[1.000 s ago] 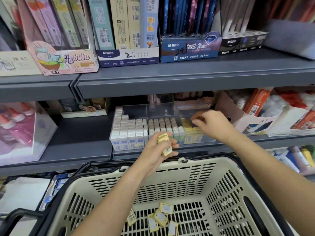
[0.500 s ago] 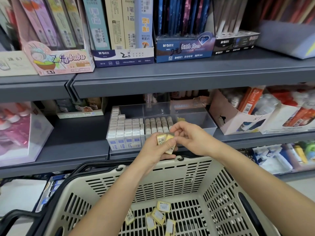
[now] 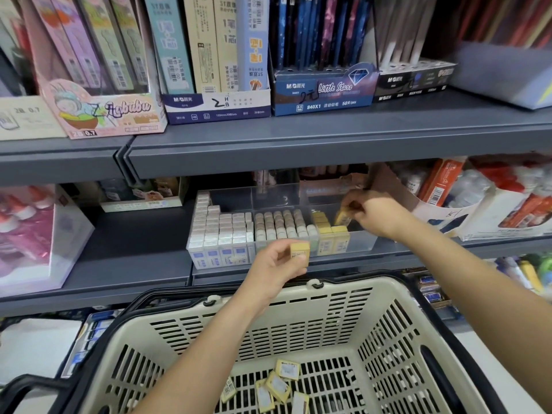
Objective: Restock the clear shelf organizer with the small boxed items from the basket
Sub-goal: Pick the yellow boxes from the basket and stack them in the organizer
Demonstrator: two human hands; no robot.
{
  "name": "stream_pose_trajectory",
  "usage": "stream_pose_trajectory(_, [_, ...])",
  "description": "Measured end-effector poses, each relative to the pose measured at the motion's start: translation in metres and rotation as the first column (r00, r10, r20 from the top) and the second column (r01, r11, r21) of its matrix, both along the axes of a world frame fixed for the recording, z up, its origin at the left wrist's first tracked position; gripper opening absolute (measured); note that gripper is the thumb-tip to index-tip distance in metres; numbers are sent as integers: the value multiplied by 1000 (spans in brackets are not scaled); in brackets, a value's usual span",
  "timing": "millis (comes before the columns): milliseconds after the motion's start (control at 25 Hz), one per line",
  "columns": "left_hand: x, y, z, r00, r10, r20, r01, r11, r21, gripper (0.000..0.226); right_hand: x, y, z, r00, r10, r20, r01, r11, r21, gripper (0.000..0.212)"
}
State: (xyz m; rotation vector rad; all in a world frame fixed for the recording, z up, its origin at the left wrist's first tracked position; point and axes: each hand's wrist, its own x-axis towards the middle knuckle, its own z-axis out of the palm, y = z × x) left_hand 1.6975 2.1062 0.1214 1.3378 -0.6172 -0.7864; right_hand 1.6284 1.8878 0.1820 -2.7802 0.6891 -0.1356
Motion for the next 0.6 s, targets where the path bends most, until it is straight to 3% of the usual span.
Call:
stream_pose_trajectory(120, [1, 0, -1, 1000, 13, 5, -13, 1000, 1, 28, 9, 5, -14, 997, 46, -57, -41, 995, 86, 23])
stream_pose_trajectory(280, [2, -3, -2, 999, 40, 0, -40, 999, 34, 30, 9, 9, -15, 991, 71, -117, -73, 997, -19, 28])
stream_pose_trajectory(360, [2, -4, -3, 998, 52, 27, -53, 998, 38, 31, 4, 21, -8, 998, 63, 17, -61, 994, -93, 26])
stream_pose_trajectory(480, [2, -5, -4, 998, 49, 35, -49, 999, 9, 32, -7, 58, 1, 943, 190, 273, -230, 966, 121, 24])
stream_pose_trajectory(600, [0, -6, -2, 999, 27, 30, -26, 1000, -13, 28, -13, 83, -1, 930, 303, 210, -333, 934, 126, 18])
